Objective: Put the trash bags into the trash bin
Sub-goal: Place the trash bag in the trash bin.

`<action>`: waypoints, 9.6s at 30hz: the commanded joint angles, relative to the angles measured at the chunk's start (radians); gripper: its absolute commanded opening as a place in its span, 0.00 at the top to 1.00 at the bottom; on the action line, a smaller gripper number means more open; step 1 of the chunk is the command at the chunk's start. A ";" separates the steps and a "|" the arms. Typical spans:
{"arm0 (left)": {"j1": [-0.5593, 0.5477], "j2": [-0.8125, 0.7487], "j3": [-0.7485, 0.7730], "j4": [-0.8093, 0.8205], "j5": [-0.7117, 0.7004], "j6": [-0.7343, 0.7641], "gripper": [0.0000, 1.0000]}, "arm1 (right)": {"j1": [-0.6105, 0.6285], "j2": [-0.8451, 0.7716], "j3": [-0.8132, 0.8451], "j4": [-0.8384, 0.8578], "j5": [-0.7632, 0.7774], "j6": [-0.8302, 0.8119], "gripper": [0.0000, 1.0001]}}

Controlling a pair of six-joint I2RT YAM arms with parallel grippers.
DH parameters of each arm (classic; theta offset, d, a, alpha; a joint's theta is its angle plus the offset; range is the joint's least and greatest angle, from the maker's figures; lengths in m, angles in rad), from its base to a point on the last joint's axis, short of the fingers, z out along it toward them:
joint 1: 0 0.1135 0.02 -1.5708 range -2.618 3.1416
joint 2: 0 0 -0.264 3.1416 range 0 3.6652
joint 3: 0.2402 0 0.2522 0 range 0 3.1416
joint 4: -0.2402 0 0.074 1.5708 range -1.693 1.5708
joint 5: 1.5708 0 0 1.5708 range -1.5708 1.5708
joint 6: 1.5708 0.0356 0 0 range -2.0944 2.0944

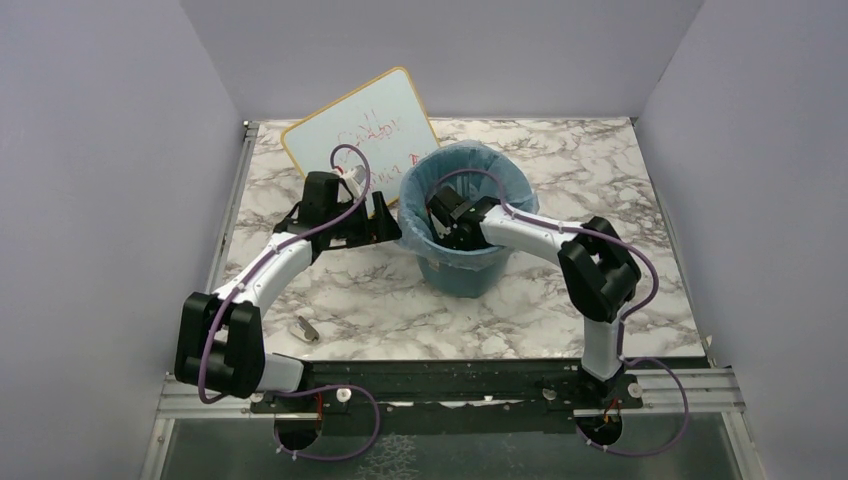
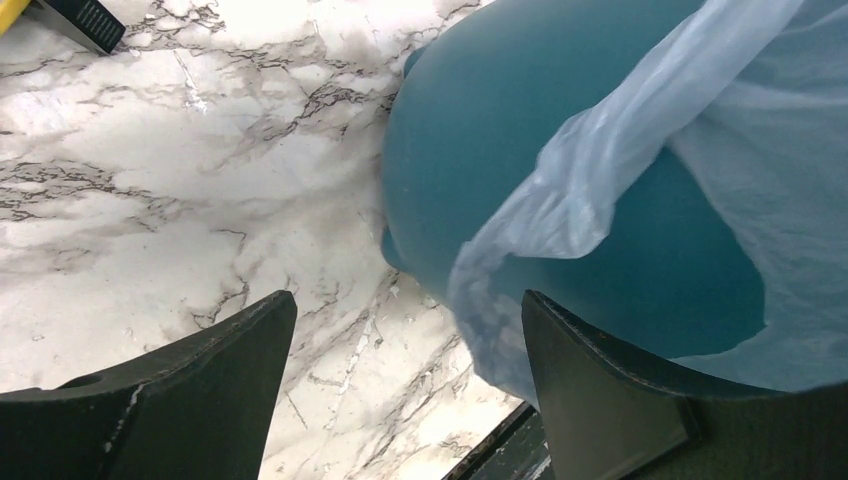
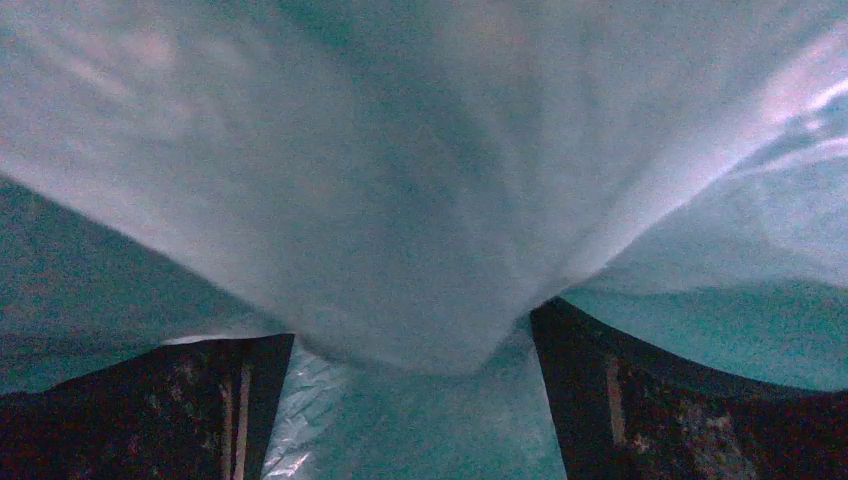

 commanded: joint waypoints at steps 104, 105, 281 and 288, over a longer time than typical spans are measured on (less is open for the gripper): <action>-0.001 -0.021 0.136 -0.116 0.000 0.063 0.16 | 0.002 -0.219 0.472 -0.359 -0.142 0.171 0.02; -0.001 -0.021 0.138 -0.116 0.000 0.063 0.16 | 0.002 -0.228 0.485 -0.356 -0.150 0.171 0.02; -0.570 0.575 0.736 -0.463 -0.267 0.396 0.01 | -0.852 -0.520 -0.554 0.381 -0.745 0.436 0.06; -0.568 0.549 0.733 -0.482 -0.284 0.385 0.01 | -0.852 -0.495 -0.564 0.391 -0.759 0.444 0.06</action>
